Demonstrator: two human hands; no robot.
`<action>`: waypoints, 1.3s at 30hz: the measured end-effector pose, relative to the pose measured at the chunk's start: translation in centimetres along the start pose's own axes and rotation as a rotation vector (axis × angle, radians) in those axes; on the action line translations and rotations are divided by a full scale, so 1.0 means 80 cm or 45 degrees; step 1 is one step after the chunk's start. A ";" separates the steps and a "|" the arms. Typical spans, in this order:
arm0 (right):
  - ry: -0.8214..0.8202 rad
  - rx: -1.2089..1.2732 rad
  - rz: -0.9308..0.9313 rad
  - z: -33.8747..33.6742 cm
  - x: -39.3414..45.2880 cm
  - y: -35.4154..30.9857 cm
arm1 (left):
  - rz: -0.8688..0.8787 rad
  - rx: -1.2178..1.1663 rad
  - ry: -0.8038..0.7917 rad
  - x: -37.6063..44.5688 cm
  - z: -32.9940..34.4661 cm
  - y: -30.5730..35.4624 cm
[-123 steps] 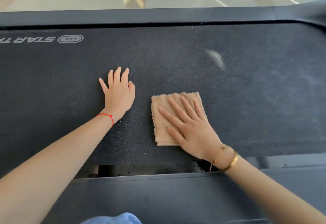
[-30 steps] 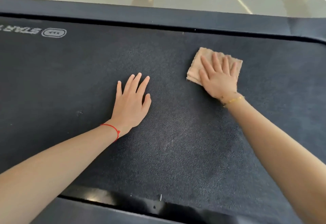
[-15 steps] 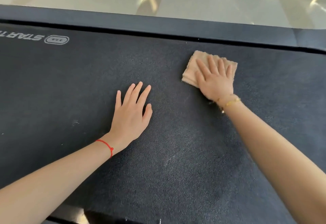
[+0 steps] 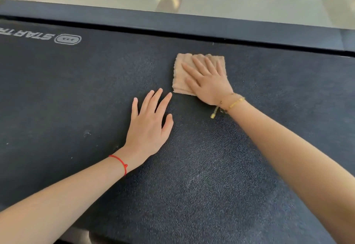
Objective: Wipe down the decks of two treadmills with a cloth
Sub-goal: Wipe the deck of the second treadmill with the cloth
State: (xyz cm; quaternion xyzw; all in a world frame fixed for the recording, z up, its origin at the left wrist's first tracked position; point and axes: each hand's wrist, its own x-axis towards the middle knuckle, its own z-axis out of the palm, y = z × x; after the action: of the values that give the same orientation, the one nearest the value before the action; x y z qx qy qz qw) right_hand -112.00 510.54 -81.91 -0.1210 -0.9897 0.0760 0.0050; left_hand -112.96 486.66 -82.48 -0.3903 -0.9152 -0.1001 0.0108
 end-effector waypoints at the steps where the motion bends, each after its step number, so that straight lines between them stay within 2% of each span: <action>1: 0.018 -0.010 0.054 -0.002 -0.011 0.020 | -0.002 -0.004 0.006 0.000 0.000 0.000; 5: -0.022 -0.018 0.451 -0.022 -0.043 0.099 | -0.010 -0.022 0.013 0.000 0.000 0.000; 7: -0.040 0.000 0.498 -0.024 -0.063 0.099 | -0.013 -0.036 0.018 0.000 0.000 0.000; 11: -0.004 -0.041 0.248 -0.013 -0.125 0.033 | -0.019 -0.041 0.031 0.000 -0.001 0.002; 17: -0.075 0.004 -0.131 0.002 -0.244 -0.070 | -0.026 -0.079 0.040 -0.002 -0.003 0.004; 21: -0.062 0.012 -0.165 0.003 -0.288 -0.072 | -0.015 -0.086 0.053 -0.005 -0.005 0.004; 23: -0.035 0.013 -0.051 -0.002 -0.286 -0.048 | -0.015 -0.078 0.049 -0.005 -0.005 0.004; 27: -0.032 0.035 0.409 -0.015 -0.236 0.017 | -0.011 -0.075 0.053 -0.006 -0.005 0.005; 30: -0.022 0.023 0.611 -0.015 -0.202 0.017 | -0.007 -0.066 0.059 -0.006 -0.005 0.006; 32: -0.006 0.011 0.530 -0.010 -0.203 -0.007 | -0.005 -0.062 0.063 -0.006 -0.005 0.006; 36: -0.016 -0.033 0.202 -0.002 -0.252 -0.059 | 0.003 -0.065 0.078 -0.006 -0.004 0.005; 39: -0.017 -0.024 0.118 -0.003 -0.291 -0.061 | -0.003 -0.070 0.064 -0.006 -0.002 0.005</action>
State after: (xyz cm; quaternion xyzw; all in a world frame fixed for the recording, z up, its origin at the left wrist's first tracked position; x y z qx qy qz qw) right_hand -90.60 500.28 -80.71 -0.1661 -0.9838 0.0677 -0.0061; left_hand -112.38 486.55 -82.31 -0.3866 -0.9121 -0.1348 0.0228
